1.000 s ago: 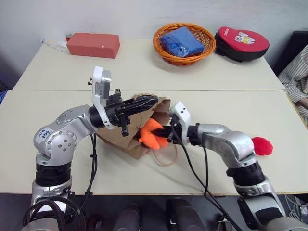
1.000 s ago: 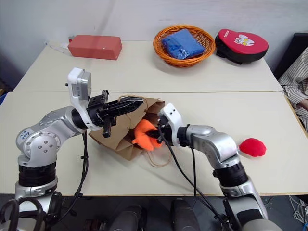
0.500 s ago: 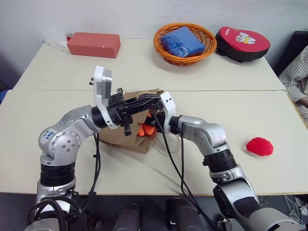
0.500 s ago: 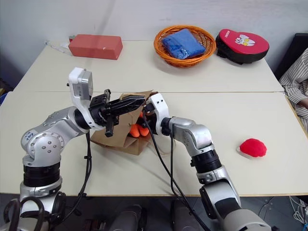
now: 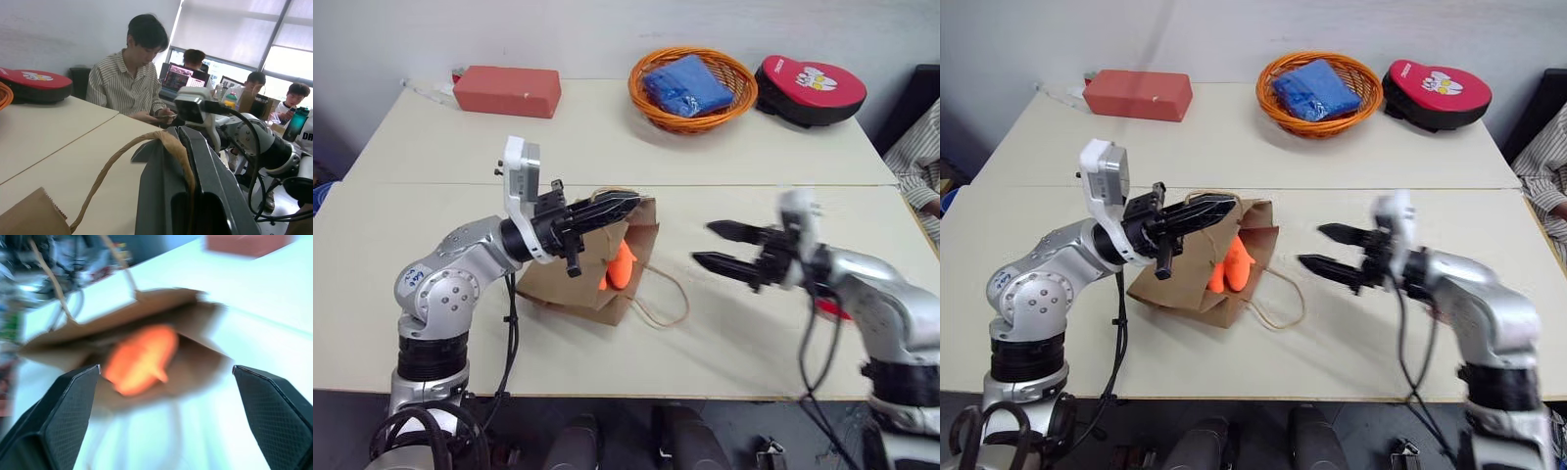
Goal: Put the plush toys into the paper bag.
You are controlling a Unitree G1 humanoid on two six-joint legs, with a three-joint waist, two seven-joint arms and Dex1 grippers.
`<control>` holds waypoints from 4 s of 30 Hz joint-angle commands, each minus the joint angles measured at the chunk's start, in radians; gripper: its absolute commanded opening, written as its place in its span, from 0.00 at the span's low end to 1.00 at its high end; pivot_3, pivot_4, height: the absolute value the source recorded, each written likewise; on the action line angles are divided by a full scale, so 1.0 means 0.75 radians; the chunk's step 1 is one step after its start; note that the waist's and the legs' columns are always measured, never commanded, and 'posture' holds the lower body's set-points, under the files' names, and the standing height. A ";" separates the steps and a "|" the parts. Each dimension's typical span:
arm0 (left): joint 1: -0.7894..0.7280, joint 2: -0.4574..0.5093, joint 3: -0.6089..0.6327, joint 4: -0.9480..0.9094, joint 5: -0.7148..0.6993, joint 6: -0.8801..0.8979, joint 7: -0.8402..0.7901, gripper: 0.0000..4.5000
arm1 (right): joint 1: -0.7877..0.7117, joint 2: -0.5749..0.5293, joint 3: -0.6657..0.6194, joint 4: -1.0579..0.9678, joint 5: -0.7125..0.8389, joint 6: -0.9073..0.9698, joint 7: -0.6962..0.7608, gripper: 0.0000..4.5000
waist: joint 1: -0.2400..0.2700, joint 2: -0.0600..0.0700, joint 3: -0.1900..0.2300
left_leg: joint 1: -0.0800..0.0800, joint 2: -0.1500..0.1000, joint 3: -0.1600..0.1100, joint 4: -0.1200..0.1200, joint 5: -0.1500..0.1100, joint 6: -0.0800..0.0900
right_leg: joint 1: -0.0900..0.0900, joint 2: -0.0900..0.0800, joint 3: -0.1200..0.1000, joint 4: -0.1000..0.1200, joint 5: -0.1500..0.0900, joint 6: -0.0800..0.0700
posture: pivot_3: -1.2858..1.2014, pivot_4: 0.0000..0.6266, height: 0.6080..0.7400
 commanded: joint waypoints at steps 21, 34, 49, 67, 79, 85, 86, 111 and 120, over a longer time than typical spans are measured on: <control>-0.046 0.017 -0.063 0.052 0.069 -0.055 -0.142 0.00 | 0.848 -0.001 -0.541 0.208 -0.079 -0.654 -0.075 0.99 | -0.006 0.001 0.000 | 0.039 0.002 0.011 -0.013 0.000 0.000 | 0.031 0.003 0.012 -0.004 0.000 0.000 | 0.52 0.24 1.00; -0.005 0.034 -0.043 -0.009 0.056 -0.043 -0.096 0.00 | 0.483 -0.249 -0.190 0.431 -0.285 -0.334 -0.154 0.73 | 0.038 0.001 0.000 | 0.029 0.002 0.006 -0.011 0.000 0.001 | 0.026 0.002 0.006 -0.008 -0.001 -0.001 | 0.52 0.24 1.00; -0.053 0.081 0.030 -0.001 -0.076 0.045 -0.110 0.00 | 0.143 -0.146 0.109 -0.106 0.066 -0.111 -0.005 0.00 | 0.006 0.001 0.001 | 0.027 0.003 0.000 -0.009 0.000 -0.001 | 0.025 0.003 0.001 -0.006 -0.001 -0.001 | 0.52 0.24 1.00; -0.009 0.161 0.080 -0.055 -0.165 0.082 -0.075 0.00 | 0.053 -0.076 0.107 -0.029 -0.105 -0.167 -0.174 0.36 | 0.038 0.000 0.001 | -0.002 -0.005 -0.009 -0.002 0.001 0.001 | 0.003 -0.003 -0.001 -0.007 0.000 0.000 | 0.52 0.24 1.00; 0.025 0.089 0.018 -0.053 -0.131 0.024 -0.079 0.00 | 0.573 -0.344 -0.427 0.398 -0.180 -0.393 0.115 0.99 | 0.032 0.000 0.001 | 0.005 -0.003 -0.005 -0.004 0.004 0.001 | 0.005 0.000 0.002 -0.002 0.000 0.000 | 0.52 0.24 1.00; 0.015 0.077 0.006 -0.045 -0.120 0.024 -0.083 0.00 | 0.478 -0.398 -0.276 0.569 -0.283 -0.382 0.108 0.99 | 0.026 0.001 0.001 | 0.007 -0.003 -0.003 -0.004 0.004 0.001 | 0.006 0.000 0.004 0.000 0.000 0.000 | 0.52 0.24 1.00; 0.012 0.078 0.007 -0.045 -0.121 0.026 -0.084 0.00 | 0.465 -0.410 -0.250 0.600 -0.303 -0.382 0.114 0.99 | 0.027 0.001 0.001 | 0.007 -0.003 -0.003 -0.004 0.004 0.001 | 0.006 0.000 0.004 0.000 0.000 0.000 | 0.52 0.24 1.00; -0.045 0.176 0.049 0.026 -0.127 0.056 -0.137 0.00 | -0.284 -0.016 0.510 -0.171 -0.031 0.154 -0.089 0.07 | 0.006 0.001 0.001 | 0.007 -0.001 -0.008 -0.005 0.006 -0.005 | 0.004 0.001 0.000 0.000 0.000 0.000 | 0.52 0.24 1.00; -0.078 0.222 0.064 0.032 -0.181 0.120 -0.171 0.00 | -0.582 0.315 0.810 0.062 -0.260 0.244 -0.333 0.07 | 0.002 0.001 0.001 | -0.002 -0.004 -0.013 -0.002 0.006 -0.004 | 0.000 -0.002 -0.002 -0.002 0.000 0.000 | 0.52 0.24 1.00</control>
